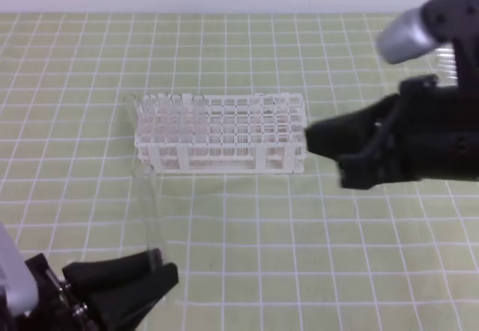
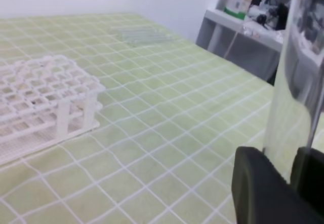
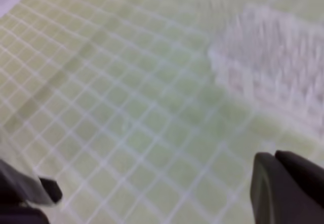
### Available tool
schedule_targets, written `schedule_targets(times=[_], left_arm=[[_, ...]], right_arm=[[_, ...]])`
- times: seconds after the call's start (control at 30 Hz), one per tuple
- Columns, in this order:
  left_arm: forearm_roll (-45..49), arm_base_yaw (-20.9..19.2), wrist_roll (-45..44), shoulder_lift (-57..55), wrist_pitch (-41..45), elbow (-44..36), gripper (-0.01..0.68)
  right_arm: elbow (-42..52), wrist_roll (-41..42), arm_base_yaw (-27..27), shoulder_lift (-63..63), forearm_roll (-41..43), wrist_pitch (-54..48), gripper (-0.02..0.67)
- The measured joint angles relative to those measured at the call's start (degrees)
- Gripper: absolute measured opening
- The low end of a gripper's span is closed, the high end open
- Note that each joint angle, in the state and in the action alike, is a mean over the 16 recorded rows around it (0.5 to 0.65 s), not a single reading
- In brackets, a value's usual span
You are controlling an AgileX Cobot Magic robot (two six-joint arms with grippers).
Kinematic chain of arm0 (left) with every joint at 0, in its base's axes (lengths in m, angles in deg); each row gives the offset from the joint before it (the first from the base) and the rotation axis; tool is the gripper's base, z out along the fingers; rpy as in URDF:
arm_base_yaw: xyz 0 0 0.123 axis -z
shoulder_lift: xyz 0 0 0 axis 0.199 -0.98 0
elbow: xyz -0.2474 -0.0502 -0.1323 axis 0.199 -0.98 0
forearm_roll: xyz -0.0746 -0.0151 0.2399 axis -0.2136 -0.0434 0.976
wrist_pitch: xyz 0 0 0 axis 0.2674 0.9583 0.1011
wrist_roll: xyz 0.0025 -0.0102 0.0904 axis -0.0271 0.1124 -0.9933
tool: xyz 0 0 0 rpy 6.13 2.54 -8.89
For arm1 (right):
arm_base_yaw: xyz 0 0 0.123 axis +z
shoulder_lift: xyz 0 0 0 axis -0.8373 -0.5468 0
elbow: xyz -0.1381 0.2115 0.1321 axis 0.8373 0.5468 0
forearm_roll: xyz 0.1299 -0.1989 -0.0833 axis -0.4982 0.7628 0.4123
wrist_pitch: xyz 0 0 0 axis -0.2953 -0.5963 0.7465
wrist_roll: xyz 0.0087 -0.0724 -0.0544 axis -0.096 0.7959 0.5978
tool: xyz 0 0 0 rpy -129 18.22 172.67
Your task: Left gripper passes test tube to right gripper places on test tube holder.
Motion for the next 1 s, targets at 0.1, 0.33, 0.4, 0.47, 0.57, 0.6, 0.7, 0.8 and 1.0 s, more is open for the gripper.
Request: schedule_targets(times=[0.1,0.33,0.4,0.47,0.57,0.6,0.7,0.8,1.0], left_arm=[[-1.0,-0.8,0.1,-0.3,-1.2,-0.2,0.067],[-3.0,-3.3,0.1,-0.5,-2.6,-0.2,0.073],[-3.3,-3.8,0.1,-0.7,-2.9,-0.2,0.073],[-3.4,-4.3,0.1,-1.1,-3.2,-0.2,0.060],[-3.3,-4.8,0.1,-1.9,-3.3,-0.2,0.048],[-3.3,-4.9,0.0,-2.3,-3.2,-0.2,0.048],[-2.9,-5.0,-0.2,-3.5,-2.8,0.0,0.048],[-2.1,-5.0,-0.6,-5.3,-2.2,0.4,0.042],[0.0,-5.0,-1.5,-8.8,-1.4,1.8,0.042]], right_arm=[[0.8,0.3,6.1,0.0,2.7,8.1,-0.017],[8.4,2.2,18.5,2.6,6.9,30.4,-0.017],[10.9,2.8,21.4,3.2,7.4,36.1,-0.017],[13.1,3.3,24.0,3.4,7.7,41.4,-0.016],[15.5,4.0,27.3,2.9,7.8,47.6,-0.007],[15.9,4.1,28.2,2.6,7.8,49.1,-0.001],[16.5,4.2,30.5,1.3,7.7,52.3,0.037],[16.3,4.1,32.2,0.0,7.7,54.1,0.097],[15.3,3.2,34.4,-2.0,7.4,56.0,0.244]])
